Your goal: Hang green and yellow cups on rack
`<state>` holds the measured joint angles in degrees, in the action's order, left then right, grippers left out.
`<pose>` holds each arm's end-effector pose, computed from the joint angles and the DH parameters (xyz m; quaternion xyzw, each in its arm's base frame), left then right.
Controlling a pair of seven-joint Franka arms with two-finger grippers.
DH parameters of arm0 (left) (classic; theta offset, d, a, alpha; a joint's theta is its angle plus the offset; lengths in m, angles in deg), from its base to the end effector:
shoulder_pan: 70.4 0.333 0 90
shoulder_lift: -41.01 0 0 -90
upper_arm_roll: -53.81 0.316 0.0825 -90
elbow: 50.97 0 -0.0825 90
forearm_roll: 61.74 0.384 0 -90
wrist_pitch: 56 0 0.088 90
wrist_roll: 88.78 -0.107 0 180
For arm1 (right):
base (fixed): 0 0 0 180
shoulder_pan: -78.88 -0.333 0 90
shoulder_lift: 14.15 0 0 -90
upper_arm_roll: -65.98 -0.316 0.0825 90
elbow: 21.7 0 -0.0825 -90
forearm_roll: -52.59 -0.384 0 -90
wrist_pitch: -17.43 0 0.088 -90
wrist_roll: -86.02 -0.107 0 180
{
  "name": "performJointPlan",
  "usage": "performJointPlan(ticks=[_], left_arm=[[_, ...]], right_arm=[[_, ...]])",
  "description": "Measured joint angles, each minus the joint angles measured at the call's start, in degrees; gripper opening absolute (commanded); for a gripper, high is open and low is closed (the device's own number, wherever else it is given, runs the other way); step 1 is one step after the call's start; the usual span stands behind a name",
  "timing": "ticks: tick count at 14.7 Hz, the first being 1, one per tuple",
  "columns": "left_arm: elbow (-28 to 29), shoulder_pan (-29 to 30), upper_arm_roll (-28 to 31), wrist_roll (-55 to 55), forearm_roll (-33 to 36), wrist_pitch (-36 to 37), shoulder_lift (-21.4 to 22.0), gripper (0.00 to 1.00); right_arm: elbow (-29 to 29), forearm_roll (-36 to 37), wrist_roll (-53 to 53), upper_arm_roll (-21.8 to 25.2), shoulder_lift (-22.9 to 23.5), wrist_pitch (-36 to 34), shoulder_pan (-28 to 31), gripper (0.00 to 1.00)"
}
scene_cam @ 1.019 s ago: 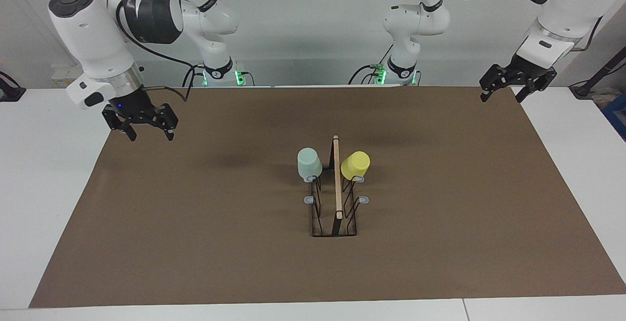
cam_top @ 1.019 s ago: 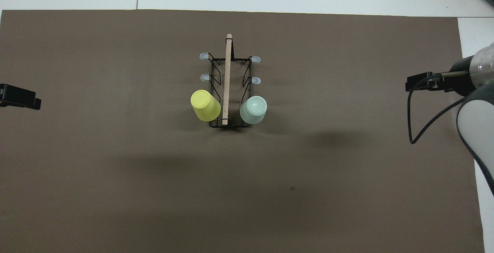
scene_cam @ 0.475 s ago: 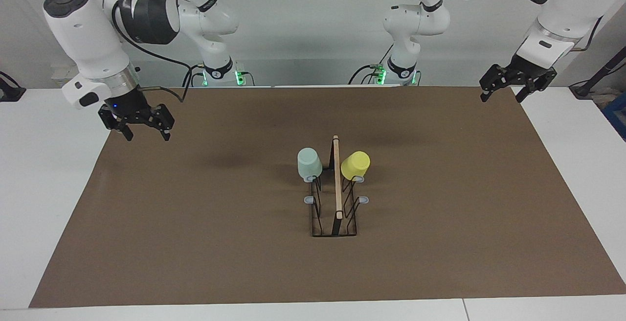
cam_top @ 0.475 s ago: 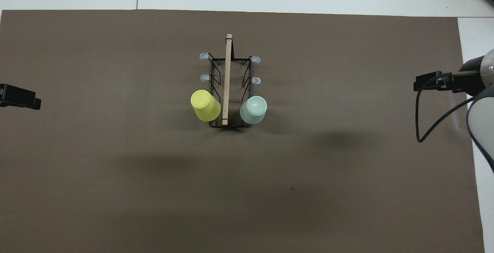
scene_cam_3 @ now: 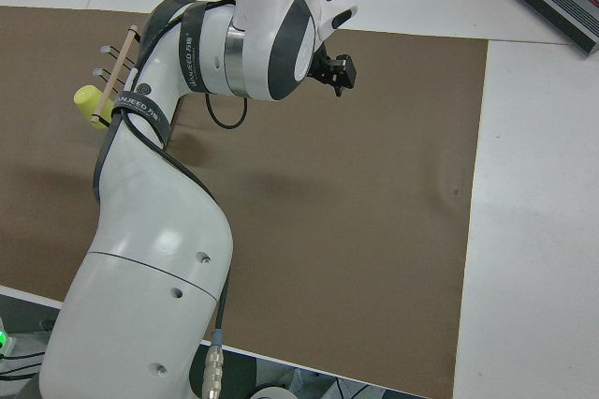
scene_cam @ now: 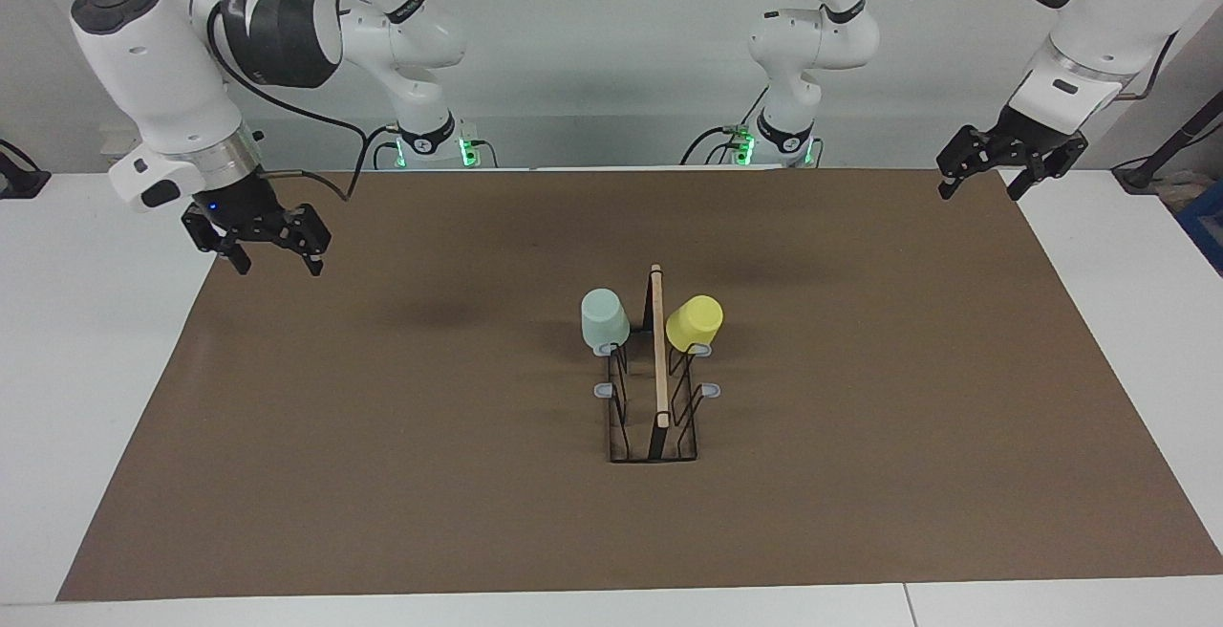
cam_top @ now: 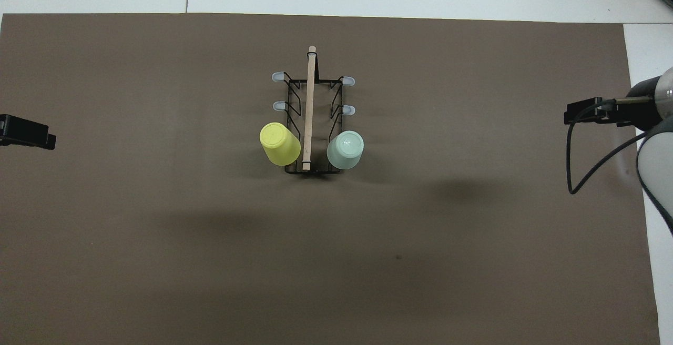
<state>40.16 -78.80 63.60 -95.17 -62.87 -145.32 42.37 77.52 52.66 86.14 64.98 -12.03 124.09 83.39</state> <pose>0.5458 0.0123 0.6271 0.9990 -0.0437 -0.0033 0.0121 0.5833 -0.0360 0.5527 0.9985 -0.0294 0.0464 0.0017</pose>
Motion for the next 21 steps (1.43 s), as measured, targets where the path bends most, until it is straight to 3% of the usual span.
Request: performJointPlan(ticks=[21], left_arm=[[0.03,0.45,0.21,0.06,0.02,-0.94,0.01,1.00]], right_arm=[[-0.15,0.00,-0.12,-0.05,-0.27,-0.64,-2.59,1.00]])
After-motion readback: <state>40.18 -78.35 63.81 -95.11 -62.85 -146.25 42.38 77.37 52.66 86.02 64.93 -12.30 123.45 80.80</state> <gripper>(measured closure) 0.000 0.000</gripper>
